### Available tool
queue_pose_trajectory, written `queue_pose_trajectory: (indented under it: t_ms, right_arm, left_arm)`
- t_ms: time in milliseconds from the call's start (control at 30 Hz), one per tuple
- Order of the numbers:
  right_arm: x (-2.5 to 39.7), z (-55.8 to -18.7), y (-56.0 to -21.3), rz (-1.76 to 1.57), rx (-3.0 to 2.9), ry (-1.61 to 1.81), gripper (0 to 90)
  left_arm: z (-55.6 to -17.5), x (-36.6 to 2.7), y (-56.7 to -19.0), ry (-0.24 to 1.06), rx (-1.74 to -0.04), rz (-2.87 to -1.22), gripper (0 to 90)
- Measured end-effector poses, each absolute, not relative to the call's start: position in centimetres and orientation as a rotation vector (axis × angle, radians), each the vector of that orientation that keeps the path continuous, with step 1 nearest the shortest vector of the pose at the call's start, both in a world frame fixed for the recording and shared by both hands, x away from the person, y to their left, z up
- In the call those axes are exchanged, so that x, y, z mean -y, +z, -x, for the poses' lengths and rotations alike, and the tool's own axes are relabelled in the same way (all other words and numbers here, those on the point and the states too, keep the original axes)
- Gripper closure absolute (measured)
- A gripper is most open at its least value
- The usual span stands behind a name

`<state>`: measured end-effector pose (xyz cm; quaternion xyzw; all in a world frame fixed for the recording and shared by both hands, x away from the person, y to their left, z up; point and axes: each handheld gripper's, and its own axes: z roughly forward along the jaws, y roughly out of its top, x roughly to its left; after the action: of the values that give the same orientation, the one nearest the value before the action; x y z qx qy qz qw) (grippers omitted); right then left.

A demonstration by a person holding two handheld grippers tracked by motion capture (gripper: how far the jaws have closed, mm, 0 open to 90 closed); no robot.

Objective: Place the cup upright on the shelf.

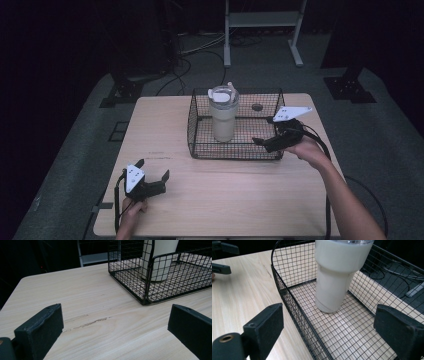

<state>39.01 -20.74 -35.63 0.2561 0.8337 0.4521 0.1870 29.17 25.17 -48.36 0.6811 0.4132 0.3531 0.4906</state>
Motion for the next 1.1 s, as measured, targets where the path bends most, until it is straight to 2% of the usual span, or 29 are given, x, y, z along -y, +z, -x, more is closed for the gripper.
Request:
queue_pose_trajectory:
  t_ms: [1100]
  right_arm:
    - [23.4, -35.0, -38.2, -0.763, -2.337, 1.311, 8.8]
  left_arm:
    - [-29.2, -25.1, -48.4, 0.857, -1.007, -1.653, 0.0]
